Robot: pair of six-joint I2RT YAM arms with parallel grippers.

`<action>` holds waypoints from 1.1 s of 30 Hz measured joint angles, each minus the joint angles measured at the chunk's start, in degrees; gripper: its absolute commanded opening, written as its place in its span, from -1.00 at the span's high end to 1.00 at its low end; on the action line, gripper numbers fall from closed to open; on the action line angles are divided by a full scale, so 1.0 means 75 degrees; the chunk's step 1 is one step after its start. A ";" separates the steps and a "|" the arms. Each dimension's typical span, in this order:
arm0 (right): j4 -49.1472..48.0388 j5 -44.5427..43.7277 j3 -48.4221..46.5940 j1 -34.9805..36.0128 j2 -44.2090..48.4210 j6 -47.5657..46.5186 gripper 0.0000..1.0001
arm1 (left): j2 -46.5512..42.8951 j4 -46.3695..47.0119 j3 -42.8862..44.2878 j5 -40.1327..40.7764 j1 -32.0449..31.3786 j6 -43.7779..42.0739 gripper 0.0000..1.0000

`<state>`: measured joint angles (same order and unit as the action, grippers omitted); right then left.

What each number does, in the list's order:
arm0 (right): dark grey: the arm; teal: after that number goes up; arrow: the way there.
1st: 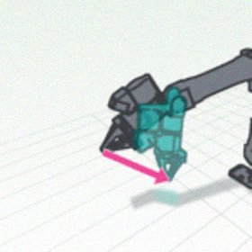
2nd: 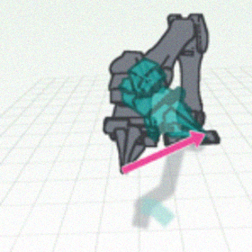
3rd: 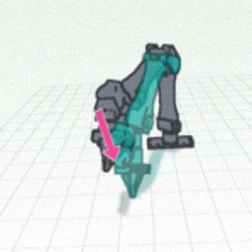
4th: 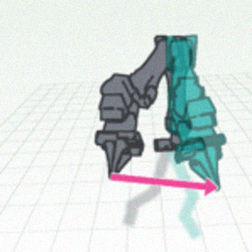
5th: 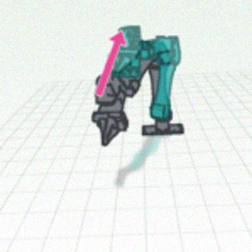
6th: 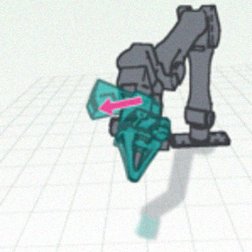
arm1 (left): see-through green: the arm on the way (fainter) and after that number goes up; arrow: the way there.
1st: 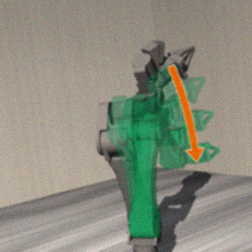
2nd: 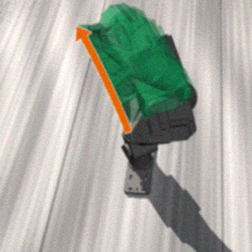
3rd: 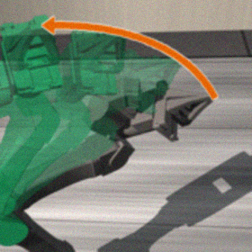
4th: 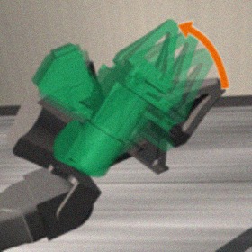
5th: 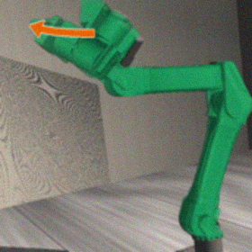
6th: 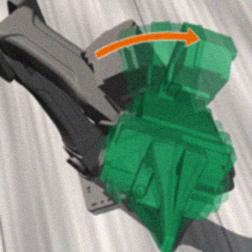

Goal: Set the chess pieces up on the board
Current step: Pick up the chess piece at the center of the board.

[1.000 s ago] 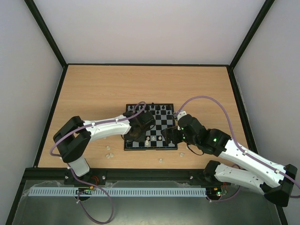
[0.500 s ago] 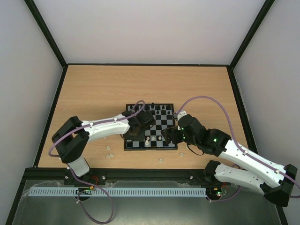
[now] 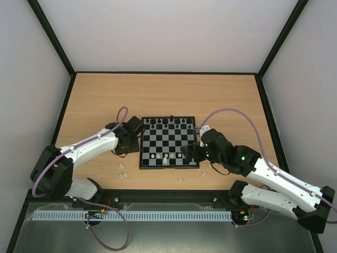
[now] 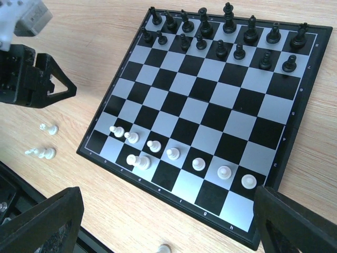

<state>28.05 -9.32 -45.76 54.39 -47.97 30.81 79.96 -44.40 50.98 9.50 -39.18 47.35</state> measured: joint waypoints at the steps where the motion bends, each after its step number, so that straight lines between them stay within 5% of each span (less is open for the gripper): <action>1: -0.0003 0.0023 0.0003 0.0000 0.0017 0.0000 -0.78 | -0.0012 0.0009 -0.0131 -0.0020 0.0169 0.0000 -0.07; 23: -0.0184 0.0635 0.0044 0.0000 0.0256 -0.0143 -0.77 | -0.0481 0.0207 -0.1180 -0.0032 0.1574 0.0286 -0.22; 33: -0.0189 0.0734 0.0052 0.0000 0.0262 -0.0175 -0.77 | -0.0431 0.0519 -0.1411 -0.0306 0.1920 0.0277 0.03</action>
<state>26.63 -3.81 -45.36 54.39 -46.00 29.50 76.73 -40.51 40.40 7.20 -24.77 49.43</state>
